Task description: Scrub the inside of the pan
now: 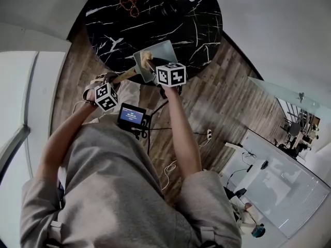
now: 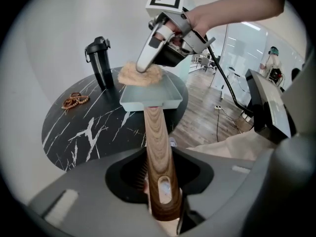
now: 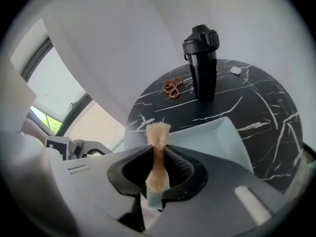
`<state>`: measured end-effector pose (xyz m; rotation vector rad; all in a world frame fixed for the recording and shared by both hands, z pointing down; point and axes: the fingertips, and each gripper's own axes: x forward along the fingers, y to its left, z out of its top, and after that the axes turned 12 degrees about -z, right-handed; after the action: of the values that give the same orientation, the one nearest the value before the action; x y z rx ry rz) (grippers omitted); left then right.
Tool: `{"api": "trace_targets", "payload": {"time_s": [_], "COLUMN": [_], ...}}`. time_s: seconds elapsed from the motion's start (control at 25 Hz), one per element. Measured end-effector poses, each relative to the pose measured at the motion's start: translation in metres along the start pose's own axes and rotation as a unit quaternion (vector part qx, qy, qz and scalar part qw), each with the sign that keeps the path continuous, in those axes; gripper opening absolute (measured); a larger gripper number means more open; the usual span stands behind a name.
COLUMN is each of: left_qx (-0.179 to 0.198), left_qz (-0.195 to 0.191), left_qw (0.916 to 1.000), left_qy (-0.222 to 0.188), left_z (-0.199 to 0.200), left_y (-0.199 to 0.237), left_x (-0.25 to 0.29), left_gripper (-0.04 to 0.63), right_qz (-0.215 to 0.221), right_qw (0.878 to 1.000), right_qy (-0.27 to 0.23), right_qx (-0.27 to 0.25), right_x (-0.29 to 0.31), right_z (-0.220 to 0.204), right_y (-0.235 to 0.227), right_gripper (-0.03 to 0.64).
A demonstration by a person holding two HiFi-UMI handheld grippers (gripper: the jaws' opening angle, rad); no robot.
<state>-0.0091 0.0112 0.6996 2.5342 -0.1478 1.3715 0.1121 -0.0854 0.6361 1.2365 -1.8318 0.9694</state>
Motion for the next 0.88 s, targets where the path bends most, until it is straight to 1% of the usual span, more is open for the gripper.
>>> {"api": "trace_targets", "payload": {"time_s": [0.08,0.16,0.24,0.32,0.36,0.44,0.52,0.64,0.8,0.88], "left_qx": [0.0,0.0,-0.001,-0.002,-0.003,-0.003,-0.004,-0.007,-0.007,-0.007], "left_qz": [0.001,0.001,0.002,0.004,0.005,0.006,0.006,0.006,0.007,0.006], "left_qw": [1.0,1.0,1.0,1.0,1.0,1.0,1.0,1.0,0.9999,0.9999], "left_qy": [0.0,0.0,-0.001,-0.002,-0.001,-0.001,-0.001,-0.003,-0.003,-0.004], "left_z": [0.0,0.0,0.0,0.0,0.0,0.0,0.0,-0.001,-0.001,-0.001], "left_y": [0.0,-0.001,0.0,0.0,0.001,0.0,0.0,0.0,0.0,0.001], "left_x": [0.0,0.0,0.001,0.0,0.0,0.001,0.001,0.001,0.0,0.001], "left_gripper": [0.124,0.123,0.123,0.123,0.123,0.123,0.123,0.121,0.121,0.121], "right_qz": [-0.05,-0.116,-0.174,-0.213,-0.226,-0.246,-0.254,-0.253,-0.255,-0.254], "right_qw": [0.998,0.989,0.971,0.953,0.946,0.936,0.932,0.931,0.928,0.928], "right_qy": [0.009,0.027,0.048,0.071,0.081,0.098,0.11,0.115,0.127,0.134], "right_qx": [-0.037,-0.093,-0.155,-0.203,-0.217,-0.232,-0.236,-0.235,-0.242,-0.236], "right_x": [-0.002,-0.002,0.001,0.005,0.006,0.009,0.013,0.018,0.026,0.03], "right_z": [-0.003,-0.009,-0.014,-0.02,-0.024,-0.029,-0.034,-0.038,-0.042,-0.046], "right_y": [-0.024,-0.053,-0.08,-0.102,-0.111,-0.125,-0.132,-0.134,-0.131,-0.13], "right_gripper": [0.08,0.081,0.081,0.081,0.081,0.081,0.082,0.081,0.08,0.08]}}
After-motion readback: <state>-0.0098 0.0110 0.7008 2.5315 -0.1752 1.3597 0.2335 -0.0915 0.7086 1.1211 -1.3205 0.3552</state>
